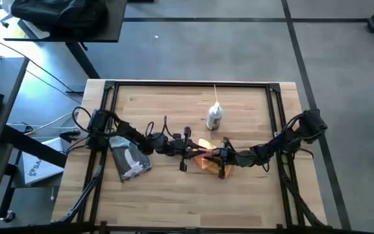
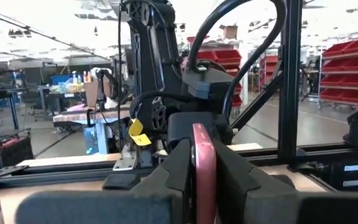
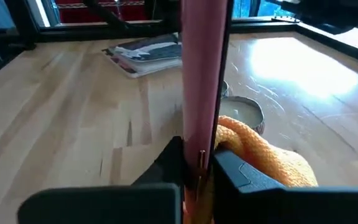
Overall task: Apply microfiber cloth
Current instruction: Wipe the cellphone with the microfiber cloth
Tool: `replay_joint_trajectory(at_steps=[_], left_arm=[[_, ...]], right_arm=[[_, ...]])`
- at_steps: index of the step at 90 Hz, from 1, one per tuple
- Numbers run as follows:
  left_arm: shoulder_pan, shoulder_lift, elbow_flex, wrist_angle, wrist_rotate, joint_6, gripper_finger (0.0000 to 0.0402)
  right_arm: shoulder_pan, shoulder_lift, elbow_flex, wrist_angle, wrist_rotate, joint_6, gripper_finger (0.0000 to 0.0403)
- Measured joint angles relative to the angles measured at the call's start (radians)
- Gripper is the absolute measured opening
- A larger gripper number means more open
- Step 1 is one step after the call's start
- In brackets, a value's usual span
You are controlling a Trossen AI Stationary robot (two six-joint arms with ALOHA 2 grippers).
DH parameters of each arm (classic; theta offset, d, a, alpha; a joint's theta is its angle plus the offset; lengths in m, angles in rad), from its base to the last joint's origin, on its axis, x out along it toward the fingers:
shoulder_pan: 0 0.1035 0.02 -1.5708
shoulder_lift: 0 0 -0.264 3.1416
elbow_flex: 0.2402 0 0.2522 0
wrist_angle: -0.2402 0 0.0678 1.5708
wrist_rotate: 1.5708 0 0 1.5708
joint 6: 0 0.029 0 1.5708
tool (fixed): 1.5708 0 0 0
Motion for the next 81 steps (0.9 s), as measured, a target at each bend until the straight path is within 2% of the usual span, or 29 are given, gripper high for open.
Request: replay_joint_trajectory(at_steps=[15,30,49,66,73,81], left_arm=[[0.000,0.006,-0.005,-0.036,0.000,-0.015,0.0065],[-0.001,0.003,-0.003,-0.022,-0.001,-0.038,0.0113],[0.000,0.004,-0.003,-0.145,-0.004,-0.042,0.0146],[0.000,0.004,-0.003,-0.167,-0.037,-0.038,0.0133],[0.000,0.004,-0.003,-0.167,-0.058,-0.007,0.0108],[-0.001,0.004,-0.003,-0.170,-0.059,0.028,0.0058]], right_arm=[[0.000,-0.007,0.002,0.029,0.004,-0.002,0.0010],[0.000,-0.006,0.002,0.017,0.003,0.002,0.0009],[-0.001,-0.006,0.002,0.015,0.000,0.002,0.0009],[-0.001,-0.005,0.002,0.014,-0.016,-0.005,0.0009],[-0.001,-0.005,0.002,0.013,-0.016,-0.006,0.0019],[-0.001,-0.005,0.002,0.005,-0.016,-0.007,0.0038]])
